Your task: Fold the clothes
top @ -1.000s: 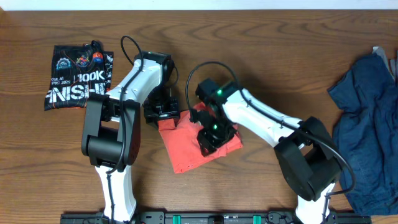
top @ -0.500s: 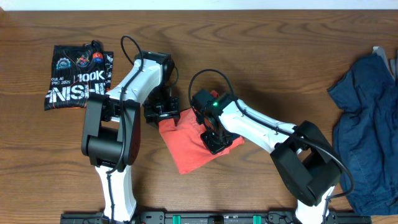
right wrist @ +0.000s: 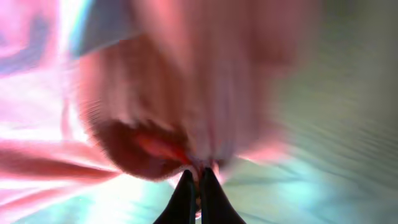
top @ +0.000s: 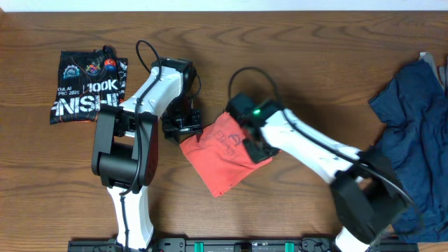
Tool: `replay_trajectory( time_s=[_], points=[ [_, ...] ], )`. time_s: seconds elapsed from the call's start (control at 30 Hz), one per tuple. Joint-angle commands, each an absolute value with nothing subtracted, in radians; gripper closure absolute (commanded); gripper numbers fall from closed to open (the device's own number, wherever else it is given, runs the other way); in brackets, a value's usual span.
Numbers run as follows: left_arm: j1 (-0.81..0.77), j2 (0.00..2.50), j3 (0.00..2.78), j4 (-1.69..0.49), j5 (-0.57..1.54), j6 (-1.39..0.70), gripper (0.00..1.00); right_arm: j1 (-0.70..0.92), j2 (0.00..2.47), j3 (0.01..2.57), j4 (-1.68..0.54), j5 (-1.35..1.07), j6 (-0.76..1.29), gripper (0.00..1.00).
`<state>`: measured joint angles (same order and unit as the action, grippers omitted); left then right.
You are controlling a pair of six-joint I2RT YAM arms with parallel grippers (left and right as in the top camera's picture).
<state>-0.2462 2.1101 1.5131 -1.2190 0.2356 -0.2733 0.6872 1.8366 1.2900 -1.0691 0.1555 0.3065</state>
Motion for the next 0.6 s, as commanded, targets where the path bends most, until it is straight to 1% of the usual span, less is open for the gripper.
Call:
replay_trajectory(
  time_s=[0.0,0.07,0.13,0.17,0.2,0.23,0.27,0.37,0.43,0.57],
  points=[
    [-0.248,2.112,1.509,-1.221,0.227,-0.282,0.41,0.612,1.774,1.288,-1.060,0.345,0.364,0.99],
    [-0.248,2.112,1.509,-1.222,0.227,-0.282,0.41,0.561,1.769,1.288,-1.043,0.366,0.363,0.96],
    [-0.248,2.111,1.510,-1.222,0.227,-0.282,0.40,0.511,1.770,1.287,-1.034,0.366,0.362,0.90],
    [-0.247,2.111,1.517,-1.222,0.226,-0.278,0.41,0.487,1.772,1.285,-1.037,0.362,0.362,0.80],
    [-0.244,2.110,1.531,-1.226,0.226,-0.261,0.40,0.464,1.772,1.285,-1.047,0.353,0.361,0.68],
    [-0.239,2.108,1.549,-1.230,0.226,-0.254,0.40,0.452,1.772,1.285,-1.055,0.344,0.360,0.64],
    [-0.232,2.104,1.569,-1.233,0.226,-0.255,0.37,0.438,1.772,1.285,-1.066,0.329,0.358,0.63],
    [-0.207,2.078,1.645,-1.220,0.227,-0.255,0.34,0.408,1.772,1.285,-1.097,0.296,0.359,0.64],
    [-0.197,2.062,1.692,-1.187,0.239,-0.240,0.28,0.397,1.772,1.285,-1.111,0.277,0.363,0.64],
    [-0.196,2.058,1.720,-1.065,0.454,-0.075,0.12,0.392,1.772,1.285,-1.112,0.243,0.371,0.64]
  ],
)
